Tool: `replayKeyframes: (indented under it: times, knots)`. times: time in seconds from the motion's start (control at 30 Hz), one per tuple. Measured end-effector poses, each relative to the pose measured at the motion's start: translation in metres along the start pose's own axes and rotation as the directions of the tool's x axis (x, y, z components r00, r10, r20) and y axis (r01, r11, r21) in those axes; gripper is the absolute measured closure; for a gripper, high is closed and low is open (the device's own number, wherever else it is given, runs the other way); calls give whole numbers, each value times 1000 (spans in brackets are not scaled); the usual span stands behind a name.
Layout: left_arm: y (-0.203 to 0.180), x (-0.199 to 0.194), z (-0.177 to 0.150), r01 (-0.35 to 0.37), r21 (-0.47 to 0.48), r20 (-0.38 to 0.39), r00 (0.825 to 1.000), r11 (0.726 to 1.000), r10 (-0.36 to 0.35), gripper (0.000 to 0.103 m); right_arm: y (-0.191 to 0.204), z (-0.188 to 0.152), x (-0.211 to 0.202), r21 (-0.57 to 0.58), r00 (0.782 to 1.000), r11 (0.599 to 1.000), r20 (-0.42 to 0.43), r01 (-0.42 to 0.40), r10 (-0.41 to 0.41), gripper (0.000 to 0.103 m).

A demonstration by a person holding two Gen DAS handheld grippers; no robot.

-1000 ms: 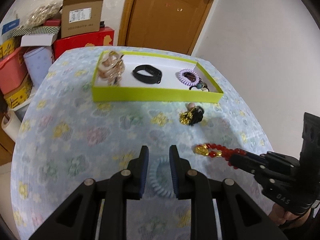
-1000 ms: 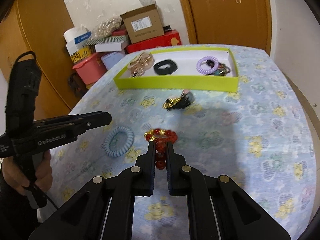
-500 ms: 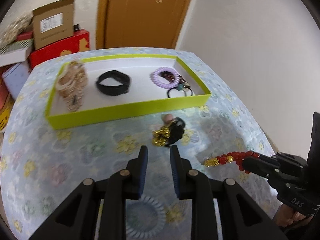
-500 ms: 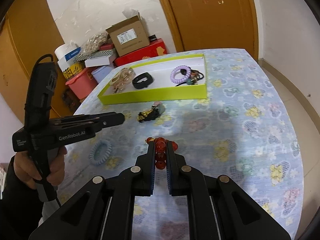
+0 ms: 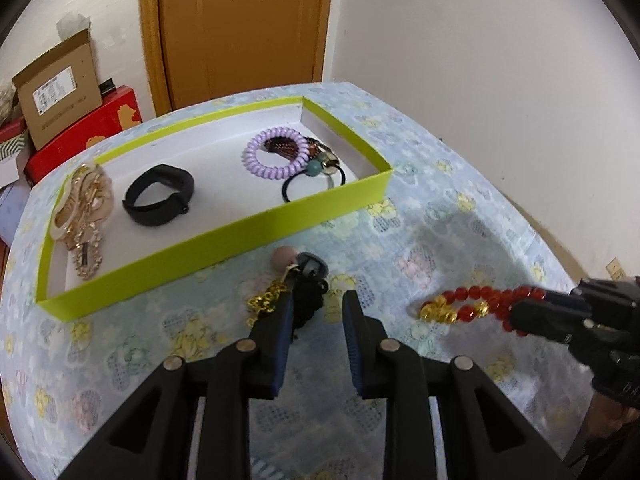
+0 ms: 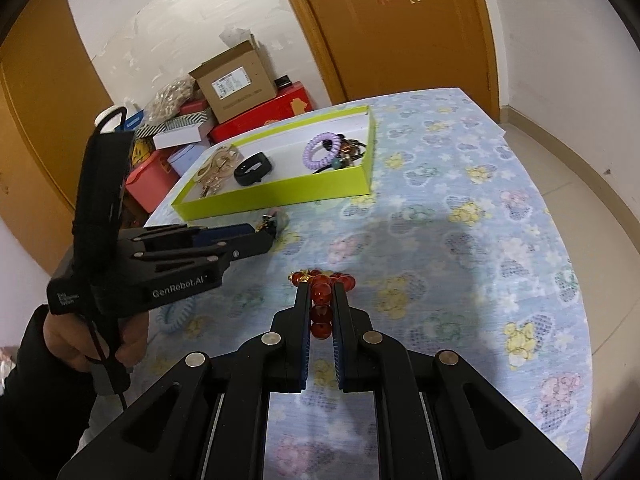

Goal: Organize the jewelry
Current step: 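Close the left gripper on the black pink-ball hair clip while the right gripper holds the bracelet, then carry the clip and red bracelet over the green tray and open both grippers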

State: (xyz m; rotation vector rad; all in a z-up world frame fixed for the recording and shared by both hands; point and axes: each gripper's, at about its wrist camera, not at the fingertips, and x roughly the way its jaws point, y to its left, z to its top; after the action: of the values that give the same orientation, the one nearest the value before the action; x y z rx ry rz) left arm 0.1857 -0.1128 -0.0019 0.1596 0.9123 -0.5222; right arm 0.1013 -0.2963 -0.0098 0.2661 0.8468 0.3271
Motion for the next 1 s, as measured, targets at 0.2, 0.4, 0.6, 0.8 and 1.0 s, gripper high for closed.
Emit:
replayKeyframes:
  times: [0.2, 0.4, 0.6, 0.8, 1.0]
  knots:
    - [-1, 4, 2, -37, 7, -4, 999, 999, 37, 88, -5, 0, -1, 10, 1000, 1000, 0, -2, 2, 94]
    - [7, -17, -2, 23, -48, 40, 999, 999, -22, 92, -4, 1, -4, 9, 1000, 1000, 7, 0, 0, 94]
    - [12, -59, -2, 86, -88, 123, 990, 992, -75, 92, 2, 8, -13, -8, 1000, 1000, 30, 1, -1, 94]
    - [28, -89, -1, 97, -134, 177, 981, 986, -73, 92, 11, 17, -21, -34, 999, 999, 53, -1, 3, 94]
    - [52, -92, -7, 69, -189, 162, 986, 979, -39, 92, 19, 30, -22, -66, 998, 998, 57, -9, 13, 94]
